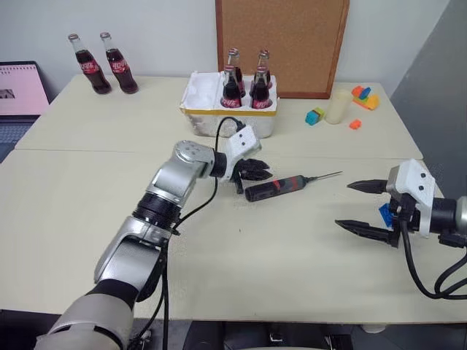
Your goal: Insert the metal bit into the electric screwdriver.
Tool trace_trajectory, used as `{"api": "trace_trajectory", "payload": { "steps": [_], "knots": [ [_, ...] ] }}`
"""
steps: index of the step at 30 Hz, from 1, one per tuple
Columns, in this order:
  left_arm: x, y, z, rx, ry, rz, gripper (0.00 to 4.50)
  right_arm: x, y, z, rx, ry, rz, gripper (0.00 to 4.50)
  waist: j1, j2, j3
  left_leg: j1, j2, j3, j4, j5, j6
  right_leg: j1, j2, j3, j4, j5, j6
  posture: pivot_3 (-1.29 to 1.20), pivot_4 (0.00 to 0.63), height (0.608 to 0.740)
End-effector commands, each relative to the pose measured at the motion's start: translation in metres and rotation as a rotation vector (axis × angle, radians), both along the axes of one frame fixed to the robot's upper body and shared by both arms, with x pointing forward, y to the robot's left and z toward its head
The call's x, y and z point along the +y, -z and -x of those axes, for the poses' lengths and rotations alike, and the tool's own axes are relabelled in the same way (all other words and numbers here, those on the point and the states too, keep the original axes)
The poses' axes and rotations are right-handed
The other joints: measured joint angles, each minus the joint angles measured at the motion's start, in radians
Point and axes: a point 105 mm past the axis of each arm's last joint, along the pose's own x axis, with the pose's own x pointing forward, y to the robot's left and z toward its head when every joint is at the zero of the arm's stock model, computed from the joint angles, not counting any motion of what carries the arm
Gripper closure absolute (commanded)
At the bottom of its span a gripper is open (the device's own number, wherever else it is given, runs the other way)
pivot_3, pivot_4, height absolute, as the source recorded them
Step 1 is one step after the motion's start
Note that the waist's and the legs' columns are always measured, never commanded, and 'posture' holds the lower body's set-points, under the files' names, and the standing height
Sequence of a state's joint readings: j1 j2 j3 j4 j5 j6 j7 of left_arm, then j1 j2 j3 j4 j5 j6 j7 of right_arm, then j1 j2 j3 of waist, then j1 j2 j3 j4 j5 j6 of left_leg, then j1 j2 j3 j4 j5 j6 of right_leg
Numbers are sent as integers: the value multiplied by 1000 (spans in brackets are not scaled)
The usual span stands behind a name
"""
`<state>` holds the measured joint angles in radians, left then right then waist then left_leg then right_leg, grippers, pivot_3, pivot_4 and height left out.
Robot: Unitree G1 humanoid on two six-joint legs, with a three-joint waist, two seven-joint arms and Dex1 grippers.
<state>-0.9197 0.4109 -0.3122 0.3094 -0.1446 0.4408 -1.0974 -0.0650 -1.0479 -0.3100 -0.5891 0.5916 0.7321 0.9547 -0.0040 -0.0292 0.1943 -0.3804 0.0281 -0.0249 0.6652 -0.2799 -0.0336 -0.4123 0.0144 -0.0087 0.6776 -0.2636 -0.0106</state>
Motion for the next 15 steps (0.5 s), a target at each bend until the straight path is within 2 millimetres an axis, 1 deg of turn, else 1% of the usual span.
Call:
{"api": "trace_trajectory", "payload": {
  "steps": [1, 4, 5, 6, 8, 9, 10, 12, 14, 15],
  "knots": [
    [8, -18, 17, -53, 28, 19, 2407, -3, -10, 2, -55, 16, 20, 0, -1, 0, 0, 0, 0, 0, 0, 0, 0, 0, 0, 0, 0, 0, 0, 0, 150, 740],
    [21, -23, 27, -78, 6, 4, 1808, -8, -8, 3, -51, 38, 22, 0, -1, 0, 0, 0, 1, 0, 0, 0, 0, 0, -1, 1, 0, 0, 0, 0, 150, 740],
    [25, -24, 30, -82, -4, -1, 1509, -9, -7, 3, -50, 44, 24, 0, -1, 0, 0, 0, 1, 0, 0, 0, 0, 0, -1, 1, 0, 0, 0, 0, 150, 740],
    [29, -24, 32, -87, -16, -8, 1300, -11, -7, 3, -51, 52, 26, 0, -1, 0, 0, 0, 1, 0, 0, 0, 0, 0, -1, 1, 1, 0, 0, 0, 150, 740],
    [38, -25, 31, -87, -78, 0, 886, -15, -6, 1, -54, 75, 27, 0, 1, 0, 0, 1, 1, 0, 1, 0, 0, 0, -1, 0, 1, 0, 0, 0, 150, 740],
    [44, -25, 30, -84, -112, -2, 774, -17, -7, 1, -58, 83, 29, 0, 1, 0, 0, 1, 1, 0, 1, 0, 0, 0, -1, 0, 1, 0, 0, 0, 150, 740],
    [51, -27, 29, -81, -151, 8, 561, -19, -7, 0, -59, 92, 28, 0, 1, 0, 0, 2, 1, 0, 1, 0, 0, 1, -1, 0, 1, 0, 0, 0, 150, 740],
    [74, -29, 21, -77, -275, 32, 65, -22, -8, 1, -63, 104, 24, 0, -1, 0, 0, 2, 1, 0, 1, 0, 0, 1, -1, 0, 1, 0, 0, 0, 150, 740],
    [104, -33, 16, -93, -394, 40, 65, -26, -11, 2, -70, 123, 1, 0, -4, 0, 0, 2, 1, 0, 1, 0, 0, 1, -1, 1, 1, 0, 0, 0, 150, 740],
    [114, -33, 15, -96, -434, 36, 65, -27, -12, 3, -71, 132, -8, 0, -5, 0, 0, 2, 1, 0, 1, 0, 0, 1, -2, 1, 1, 0, 0, 0, 150, 740]
  ]
}}
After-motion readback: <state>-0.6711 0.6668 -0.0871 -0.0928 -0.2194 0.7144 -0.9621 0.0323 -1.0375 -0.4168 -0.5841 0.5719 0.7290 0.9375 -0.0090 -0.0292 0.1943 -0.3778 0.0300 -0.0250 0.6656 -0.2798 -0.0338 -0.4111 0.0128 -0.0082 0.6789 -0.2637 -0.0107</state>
